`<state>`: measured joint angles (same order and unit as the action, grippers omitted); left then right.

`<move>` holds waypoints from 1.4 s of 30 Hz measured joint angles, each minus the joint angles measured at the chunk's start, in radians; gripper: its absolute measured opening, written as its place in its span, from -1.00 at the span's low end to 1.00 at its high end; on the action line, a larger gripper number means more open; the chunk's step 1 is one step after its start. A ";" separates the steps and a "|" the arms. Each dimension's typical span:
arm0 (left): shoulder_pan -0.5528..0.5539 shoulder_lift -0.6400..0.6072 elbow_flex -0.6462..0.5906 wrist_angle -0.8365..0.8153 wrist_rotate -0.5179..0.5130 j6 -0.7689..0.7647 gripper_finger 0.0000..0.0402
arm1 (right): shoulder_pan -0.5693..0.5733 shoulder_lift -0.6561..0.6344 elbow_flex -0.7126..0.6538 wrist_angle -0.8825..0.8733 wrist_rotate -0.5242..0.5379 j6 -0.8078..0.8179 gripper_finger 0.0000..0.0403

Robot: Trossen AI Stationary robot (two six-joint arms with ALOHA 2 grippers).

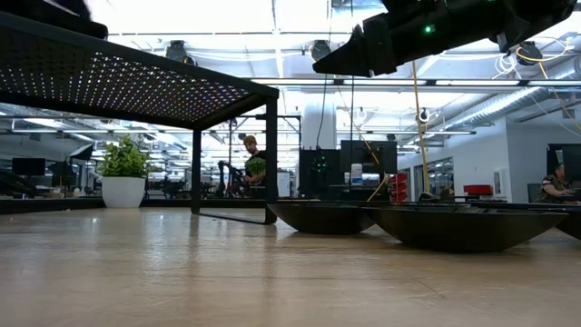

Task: Pick & Place Mini shaped plates
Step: Put the square plate on the shelf

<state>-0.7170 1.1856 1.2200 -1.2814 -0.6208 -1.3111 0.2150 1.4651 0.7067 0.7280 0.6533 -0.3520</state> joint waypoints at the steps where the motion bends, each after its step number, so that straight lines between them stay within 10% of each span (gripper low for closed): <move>1: -0.012 -0.004 0.008 0.000 -0.049 0.026 0.27 | 0.000 0.000 0.000 0.000 0.000 0.000 0.32; 9: -0.125 -0.113 0.009 0.066 -0.534 0.288 0.27 | -0.013 0.000 0.000 -0.009 -0.012 0.036 0.32; 13: -0.092 -0.187 -0.092 0.078 -0.596 0.250 0.27 | -0.043 0.000 0.000 -0.036 -0.059 0.086 0.32; 18: -0.026 -0.302 -0.359 0.342 -0.513 0.257 0.27 | -0.052 0.000 0.000 -0.056 -0.080 0.081 0.32; 26: 0.136 -0.438 -0.742 1.285 0.013 0.939 0.27 | -0.052 -0.089 0.000 -0.176 -0.083 0.089 0.32; 42: 0.311 -1.060 -0.780 0.880 -0.042 1.093 0.27 | -0.129 -0.414 0.000 -0.984 -0.001 0.554 0.32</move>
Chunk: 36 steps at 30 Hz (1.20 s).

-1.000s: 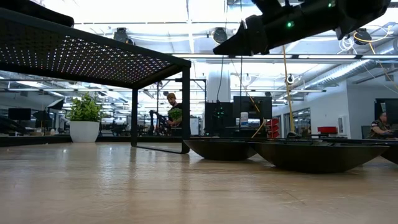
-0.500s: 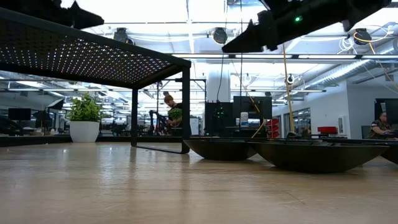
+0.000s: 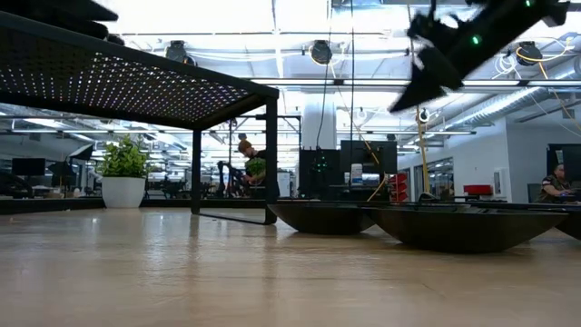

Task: Pick & Place Mini shaped plates
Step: Put the square plate on the shelf

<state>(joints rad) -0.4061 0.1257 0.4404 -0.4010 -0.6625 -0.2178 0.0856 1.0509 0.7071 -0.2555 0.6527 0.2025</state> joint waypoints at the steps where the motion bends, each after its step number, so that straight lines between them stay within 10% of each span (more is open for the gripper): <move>1: 0.000 -0.025 0.000 -0.032 -0.030 -0.014 0.27 | -0.017 -0.010 0.000 -0.071 0.001 0.057 0.32; 18: 0.000 -0.061 -0.022 -0.232 -0.123 -0.282 0.27 | -0.281 -0.007 -0.218 -0.254 -0.082 0.540 0.32; 36: 0.000 -0.061 -0.022 -0.227 -0.122 -0.283 0.27 | -0.354 -0.008 -0.421 0.025 -0.204 0.547 0.05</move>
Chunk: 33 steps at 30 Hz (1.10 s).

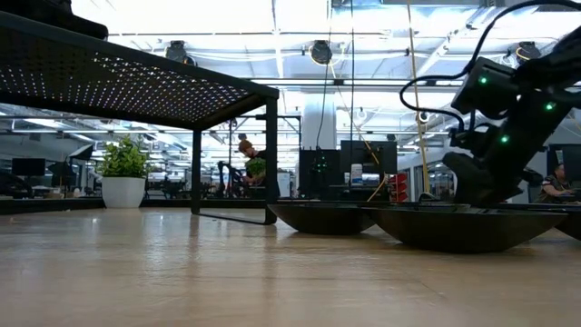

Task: Pick & Place Mini shaped plates
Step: Put the square plate on the shelf

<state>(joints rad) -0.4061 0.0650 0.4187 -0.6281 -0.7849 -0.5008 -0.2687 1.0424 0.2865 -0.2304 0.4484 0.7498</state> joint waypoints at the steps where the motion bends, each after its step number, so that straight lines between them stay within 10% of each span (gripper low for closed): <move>1: 0.000 0.000 0.000 0.000 0.000 0.000 0.27 | 0.000 0.000 -0.008 0.014 0.000 -0.003 0.01; 20: 0.000 0.000 0.000 0.000 0.000 -0.001 0.27 | 0.002 0.002 -0.067 0.288 -0.009 -0.150 -0.94; 33: 0.000 0.000 0.000 0.000 0.000 -0.001 0.27 | 0.002 0.002 -0.067 0.590 -0.011 -0.325 -1.00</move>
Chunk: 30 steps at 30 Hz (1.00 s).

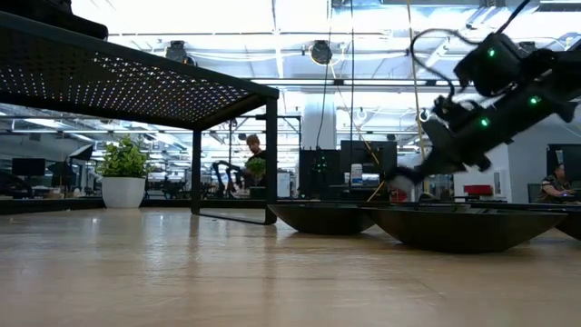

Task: Pick & Place Mini shaped plates
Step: Put the square plate on the shelf

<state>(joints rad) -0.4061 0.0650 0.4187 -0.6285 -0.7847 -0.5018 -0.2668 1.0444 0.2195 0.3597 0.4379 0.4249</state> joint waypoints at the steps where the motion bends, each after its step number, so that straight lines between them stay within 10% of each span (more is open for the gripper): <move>1: 0.000 0.000 0.000 0.000 0.000 0.000 0.27 | 0.000 0.000 0.000 0.050 -0.009 -0.018 -1.00; 12: 0.000 0.000 0.000 0.000 0.000 0.000 0.27 | 0.037 0.020 0.045 0.649 -0.416 -0.085 -1.00; 30: 0.000 0.000 0.000 -0.001 0.000 0.000 0.27 | 0.217 0.644 0.851 0.250 -0.465 -0.349 -1.00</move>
<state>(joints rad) -0.4065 0.0654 0.4187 -0.6291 -0.7849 -0.5020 -0.0502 1.6883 1.0705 0.6096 -0.0273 0.0755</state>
